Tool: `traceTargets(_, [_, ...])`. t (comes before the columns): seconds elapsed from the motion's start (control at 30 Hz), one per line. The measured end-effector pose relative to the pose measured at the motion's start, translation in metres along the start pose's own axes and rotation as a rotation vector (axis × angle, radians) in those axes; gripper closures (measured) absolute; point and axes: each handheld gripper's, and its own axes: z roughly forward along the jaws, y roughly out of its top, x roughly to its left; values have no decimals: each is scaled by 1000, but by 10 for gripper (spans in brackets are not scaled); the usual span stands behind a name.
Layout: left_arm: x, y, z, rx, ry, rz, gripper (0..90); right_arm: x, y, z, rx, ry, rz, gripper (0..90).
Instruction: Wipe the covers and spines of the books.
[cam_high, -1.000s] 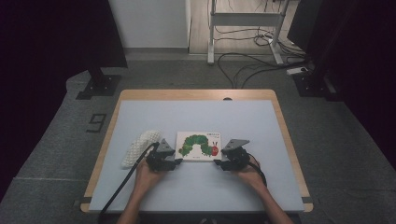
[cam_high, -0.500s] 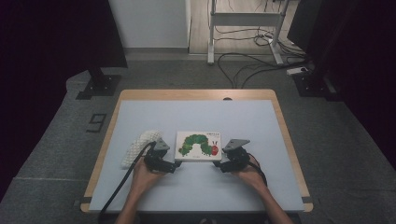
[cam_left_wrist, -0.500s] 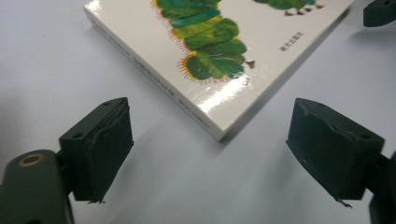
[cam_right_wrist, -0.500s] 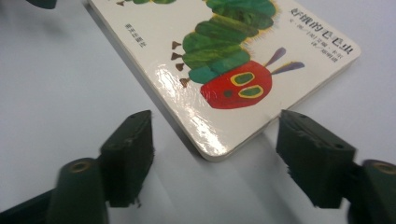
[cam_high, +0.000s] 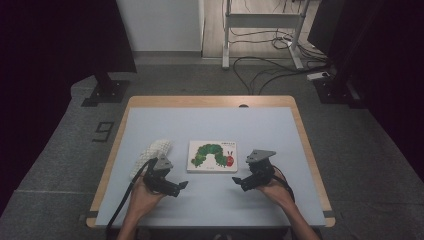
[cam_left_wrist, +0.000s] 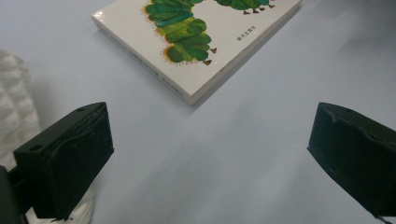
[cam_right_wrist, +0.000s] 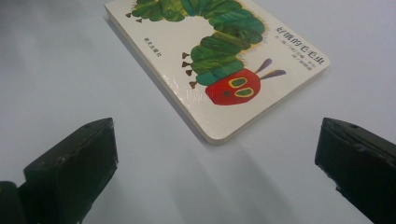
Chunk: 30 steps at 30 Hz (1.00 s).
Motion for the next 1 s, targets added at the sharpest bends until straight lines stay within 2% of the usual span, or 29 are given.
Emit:
traceTargets(0.17, [-3, -4, -12, 0, 26, 10, 0, 0, -3, -11, 2, -10, -6, 0])
traceTargets(0.5, [-11, -18, -31, -22, 33, 31, 0, -2, -11, -35, -12, -33, -3, 0])
traceTargets(0.73, [-11, -32, -40, -32, 47, 11, 1, -6, -22, -51, -11, -60, 10, 0])
traceTargets(1.0, [-8, -50, -42, -32, 58, -24, 5, -14, -38, -64, -7, -94, 42, 0])
